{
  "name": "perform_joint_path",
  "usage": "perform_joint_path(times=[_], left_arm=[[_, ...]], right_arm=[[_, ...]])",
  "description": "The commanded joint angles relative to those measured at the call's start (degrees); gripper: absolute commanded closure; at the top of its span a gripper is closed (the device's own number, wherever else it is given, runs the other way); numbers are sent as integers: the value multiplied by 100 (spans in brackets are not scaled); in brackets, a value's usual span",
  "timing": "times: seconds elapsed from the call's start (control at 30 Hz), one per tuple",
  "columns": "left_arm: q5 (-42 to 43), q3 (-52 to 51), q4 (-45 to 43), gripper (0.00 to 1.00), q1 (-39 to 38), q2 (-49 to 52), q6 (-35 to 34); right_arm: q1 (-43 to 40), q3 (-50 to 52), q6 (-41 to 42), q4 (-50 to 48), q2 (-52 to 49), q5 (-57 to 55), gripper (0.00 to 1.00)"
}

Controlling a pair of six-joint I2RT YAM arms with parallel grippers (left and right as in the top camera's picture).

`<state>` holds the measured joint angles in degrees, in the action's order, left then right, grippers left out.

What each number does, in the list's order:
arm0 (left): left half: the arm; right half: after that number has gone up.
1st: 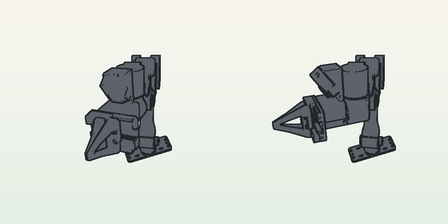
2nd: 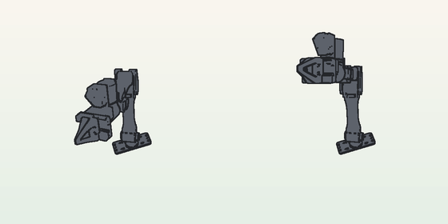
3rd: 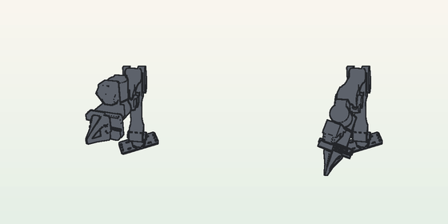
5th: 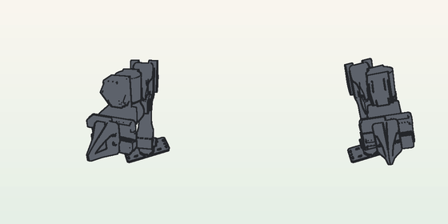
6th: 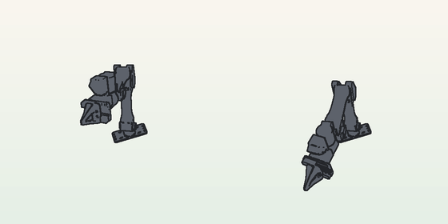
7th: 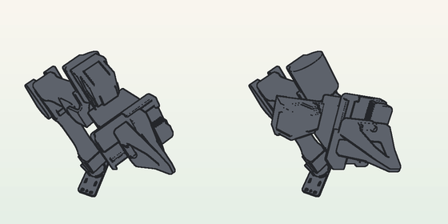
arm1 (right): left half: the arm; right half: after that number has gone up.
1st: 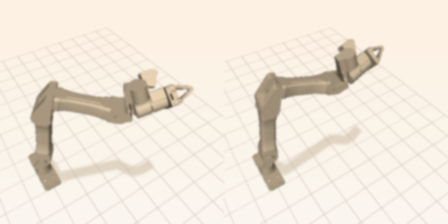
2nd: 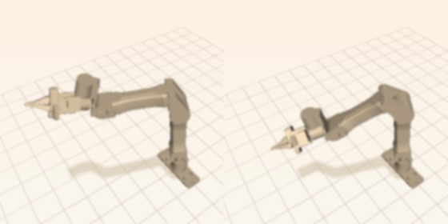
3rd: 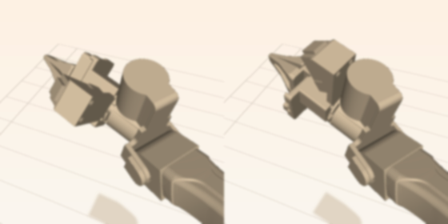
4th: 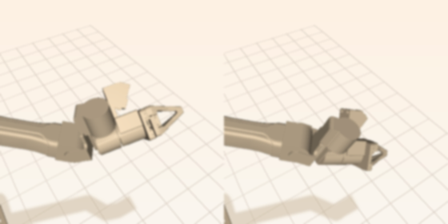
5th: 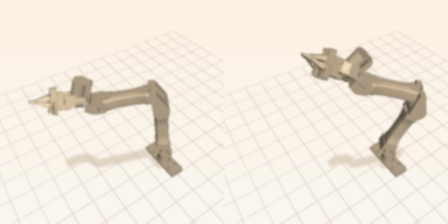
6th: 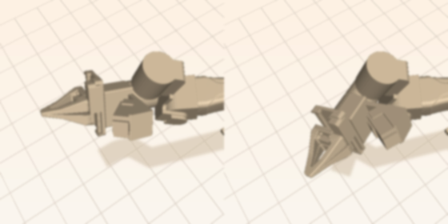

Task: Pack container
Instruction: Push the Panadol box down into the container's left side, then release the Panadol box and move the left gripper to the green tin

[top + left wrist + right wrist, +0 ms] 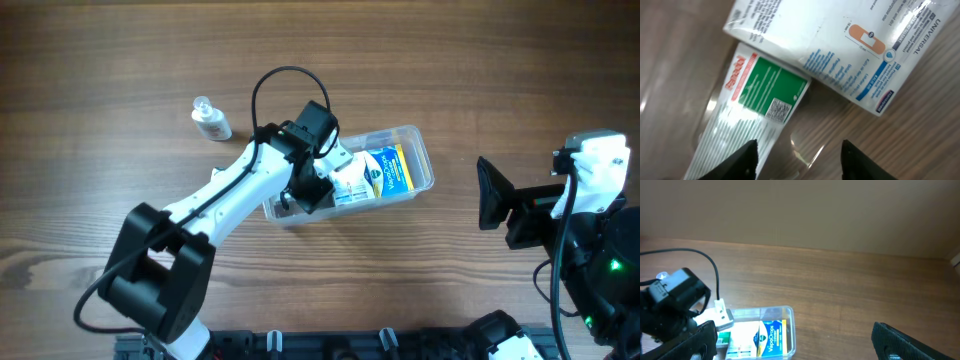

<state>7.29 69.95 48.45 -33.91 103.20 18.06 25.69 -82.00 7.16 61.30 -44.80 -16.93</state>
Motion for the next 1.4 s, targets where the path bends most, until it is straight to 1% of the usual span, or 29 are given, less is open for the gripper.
perform_joint_path(times=[0.0,0.1,0.2,0.3,0.47,0.63,0.9,1.0,1.03,1.07,1.2,1.27,1.37], left_arm=[[428,-66,48,43,-11,295,-55],[426,-66,24,37,-11,444,-44],[422,-66,-4,37,7,603,170],[330,-66,-92,42,9,758,361],[-363,-66,-400,52,11,994,358],[-1025,-63,-715,55,11,994,356],[-1762,-63,-1019,57,-2,994,356],[-2050,-61,-1040,60,-9,949,348],[-2096,-61,-1051,60,-11,920,308],[-2135,-55,-1056,60,-15,754,76],[-2129,-52,-1019,59,-52,365,-334],[-2090,-52,-933,54,-98,122,-531],[-1757,-52,-717,50,-236,-372,-549]], right_arm=[[-22,-2,-114,-13,-37,70,0],[-22,-2,-114,-13,-37,70,0],[-22,-2,-116,-13,-37,70,0],[-22,-2,-116,-15,-37,70,0],[-22,-2,-114,-15,-37,70,0],[-22,-2,-114,-13,-37,70,0],[-22,-2,-114,-13,-37,70,0],[-22,-2,-114,-15,-37,70,0],[-22,-2,-116,-13,-37,70,0],[-22,-2,-116,-15,-37,70,0],[-22,-2,-116,-13,-37,70,0],[-22,-2,-114,-13,-37,70,0],[-22,-2,-116,-15,-37,70,0]])
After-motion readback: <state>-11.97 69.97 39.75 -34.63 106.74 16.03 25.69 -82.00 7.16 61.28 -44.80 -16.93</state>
